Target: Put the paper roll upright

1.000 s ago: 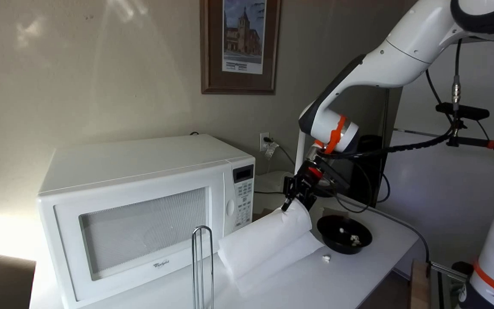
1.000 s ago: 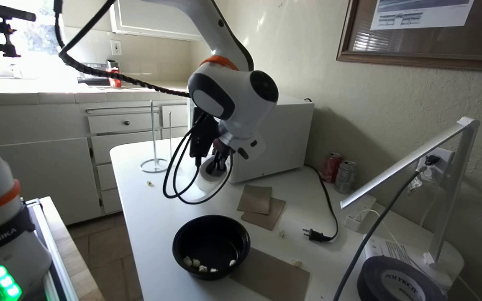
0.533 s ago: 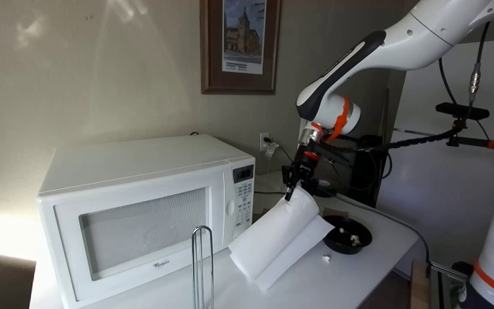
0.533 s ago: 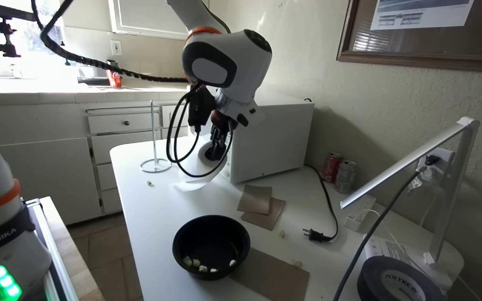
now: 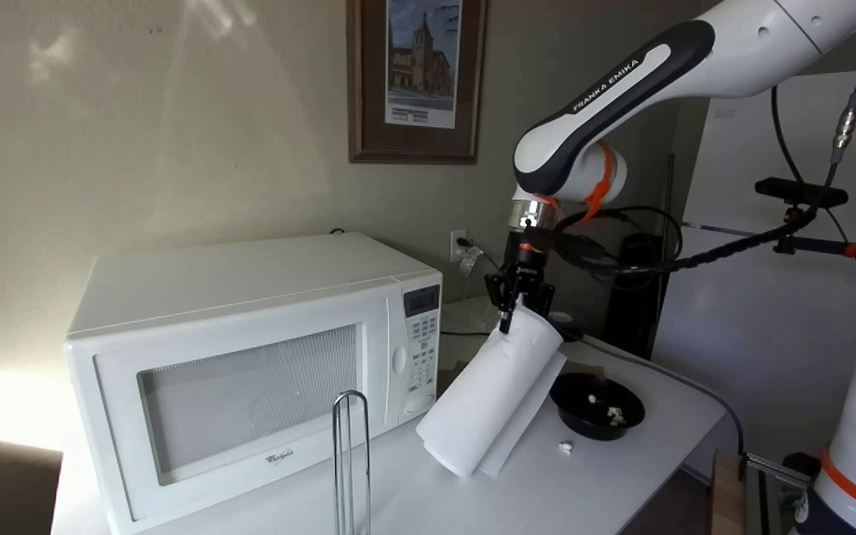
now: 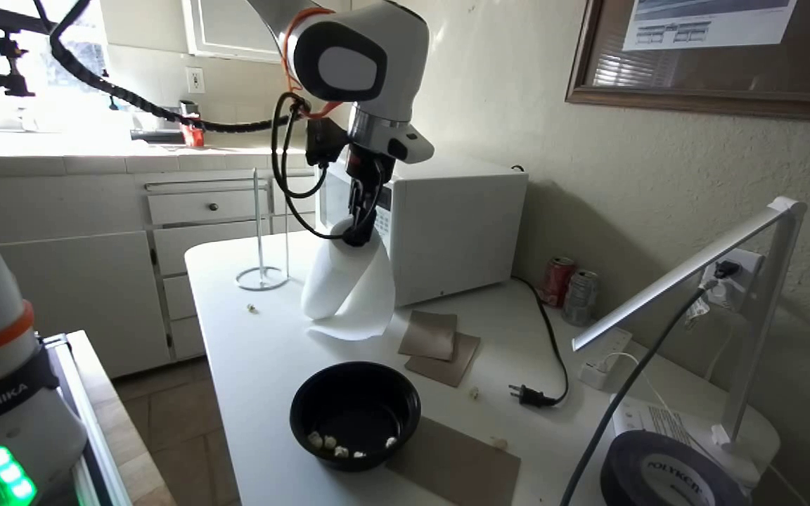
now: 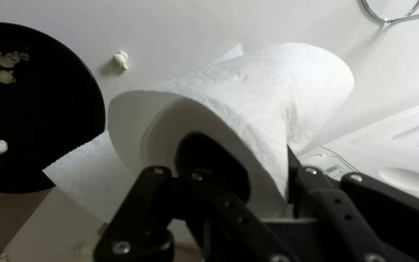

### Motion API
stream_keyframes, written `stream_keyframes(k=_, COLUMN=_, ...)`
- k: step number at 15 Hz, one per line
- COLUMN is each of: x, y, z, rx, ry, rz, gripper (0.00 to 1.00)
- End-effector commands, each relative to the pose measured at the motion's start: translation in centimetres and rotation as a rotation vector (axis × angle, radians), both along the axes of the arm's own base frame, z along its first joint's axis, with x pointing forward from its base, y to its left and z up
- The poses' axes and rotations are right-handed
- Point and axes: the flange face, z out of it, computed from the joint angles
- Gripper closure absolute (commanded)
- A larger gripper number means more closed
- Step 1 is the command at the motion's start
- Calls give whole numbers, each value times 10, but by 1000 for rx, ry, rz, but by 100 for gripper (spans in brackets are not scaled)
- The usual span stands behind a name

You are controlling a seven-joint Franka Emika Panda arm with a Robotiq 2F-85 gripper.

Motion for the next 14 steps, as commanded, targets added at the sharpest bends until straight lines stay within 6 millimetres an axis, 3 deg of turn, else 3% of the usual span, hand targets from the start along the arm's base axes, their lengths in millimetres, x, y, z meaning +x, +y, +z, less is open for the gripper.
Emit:
stream_keyframes(k=1, x=0, y=0, z=1, rx=-3, ry=0, rz=2, gripper=78)
stream_keyframes(k=3, x=0, y=-1, z=1, rx=-5, ry=1, rz=3, gripper=78)
stream_keyframes(k=4, x=0, y=2, z=6, rx=-46, ry=6, rz=13, gripper=94)
stream_keyframes(k=10, x=-3, y=23, z=39, rx=-213, ry=68, rz=97, gripper=94)
stream_keyframes(k=14, x=-5, y=46, z=47, rx=-295, ry=122, rz=170, gripper=94)
